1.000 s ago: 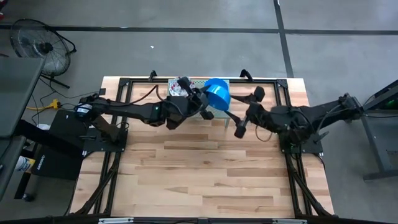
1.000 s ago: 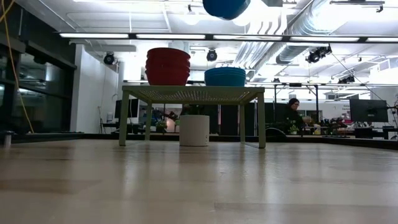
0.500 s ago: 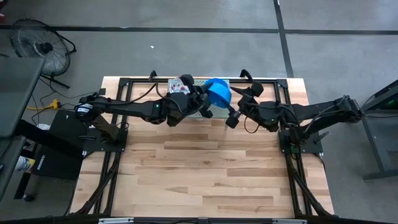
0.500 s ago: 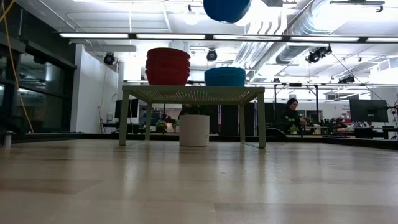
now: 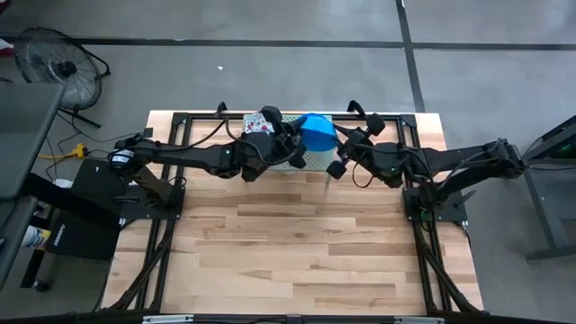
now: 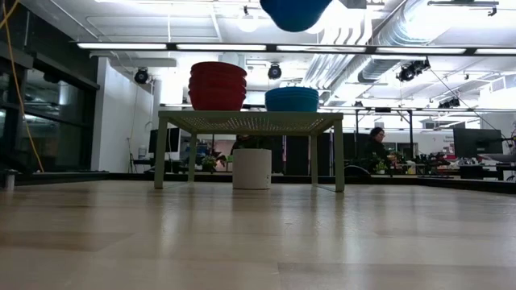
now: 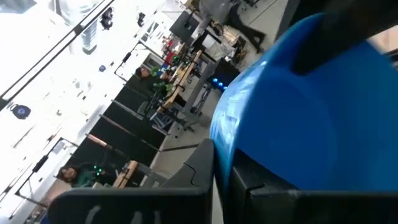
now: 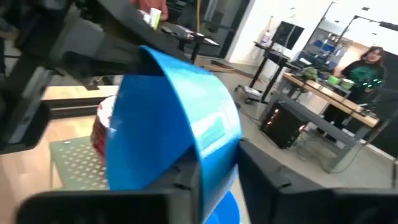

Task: Pick & Place Mini bowls
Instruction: Stack the blue bowl on the blue bowl on the shelf, then return to Home Position

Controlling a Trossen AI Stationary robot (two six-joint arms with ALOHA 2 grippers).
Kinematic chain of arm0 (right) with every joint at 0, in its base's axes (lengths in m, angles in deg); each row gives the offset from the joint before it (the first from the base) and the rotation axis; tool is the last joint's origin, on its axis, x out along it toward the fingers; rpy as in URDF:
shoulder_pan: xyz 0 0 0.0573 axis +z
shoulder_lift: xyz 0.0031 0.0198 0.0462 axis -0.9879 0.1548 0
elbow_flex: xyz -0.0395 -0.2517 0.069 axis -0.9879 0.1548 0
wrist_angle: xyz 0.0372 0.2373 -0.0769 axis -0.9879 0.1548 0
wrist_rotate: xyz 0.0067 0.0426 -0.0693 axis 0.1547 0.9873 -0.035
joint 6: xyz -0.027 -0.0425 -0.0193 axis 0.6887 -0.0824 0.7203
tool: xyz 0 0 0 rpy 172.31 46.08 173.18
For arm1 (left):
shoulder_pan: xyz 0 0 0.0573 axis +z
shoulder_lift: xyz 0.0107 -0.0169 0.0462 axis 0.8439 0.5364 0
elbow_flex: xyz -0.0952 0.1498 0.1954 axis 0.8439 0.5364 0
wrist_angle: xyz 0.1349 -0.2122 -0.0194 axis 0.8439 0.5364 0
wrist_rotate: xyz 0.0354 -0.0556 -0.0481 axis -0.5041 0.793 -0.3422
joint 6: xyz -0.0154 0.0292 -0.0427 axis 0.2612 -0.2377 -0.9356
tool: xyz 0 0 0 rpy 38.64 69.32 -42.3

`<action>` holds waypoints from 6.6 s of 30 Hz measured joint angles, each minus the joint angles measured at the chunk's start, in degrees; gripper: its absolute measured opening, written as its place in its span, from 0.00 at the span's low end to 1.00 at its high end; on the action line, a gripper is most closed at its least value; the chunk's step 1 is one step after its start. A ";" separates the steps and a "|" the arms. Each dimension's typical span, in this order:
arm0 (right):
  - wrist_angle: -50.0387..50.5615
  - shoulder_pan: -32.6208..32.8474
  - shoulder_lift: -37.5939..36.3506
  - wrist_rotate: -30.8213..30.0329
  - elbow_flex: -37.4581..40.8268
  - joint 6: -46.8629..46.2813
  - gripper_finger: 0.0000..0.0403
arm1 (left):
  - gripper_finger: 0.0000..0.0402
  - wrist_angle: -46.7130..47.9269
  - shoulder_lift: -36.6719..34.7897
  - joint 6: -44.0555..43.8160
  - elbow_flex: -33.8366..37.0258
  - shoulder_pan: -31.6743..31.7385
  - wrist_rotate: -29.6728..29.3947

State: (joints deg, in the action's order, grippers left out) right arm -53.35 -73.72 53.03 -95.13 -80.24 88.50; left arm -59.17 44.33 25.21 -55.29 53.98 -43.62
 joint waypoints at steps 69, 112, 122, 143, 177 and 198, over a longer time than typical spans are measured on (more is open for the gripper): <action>53.03 -40.54 23.94 52.64 -39.01 -26.45 0.00 | 0.45 26.57 -46.24 -18.99 32.82 7.43 19.45; 55.45 -40.70 34.91 50.89 -37.20 -42.27 0.00 | 0.45 23.24 -84.89 -39.73 69.71 7.32 21.88; 55.16 -40.70 34.91 54.30 -37.20 -41.77 0.00 | 0.45 20.33 -84.89 -39.03 69.72 7.32 22.67; 51.26 -40.70 30.33 54.06 -37.18 -38.80 0.33 | 0.45 20.35 -84.89 -39.32 69.72 7.32 22.93; 2.24 -12.67 -8.75 40.29 21.44 -42.88 0.17 | 0.45 13.07 -91.66 -49.57 80.87 7.28 32.84; -37.89 -3.60 -20.41 32.71 51.83 -46.38 0.01 | 0.45 6.86 -91.06 -51.03 83.23 7.30 33.58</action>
State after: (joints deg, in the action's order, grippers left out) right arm -91.24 -77.31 32.62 -62.43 -28.40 42.12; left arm -52.31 -46.72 -25.82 27.94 61.28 -10.05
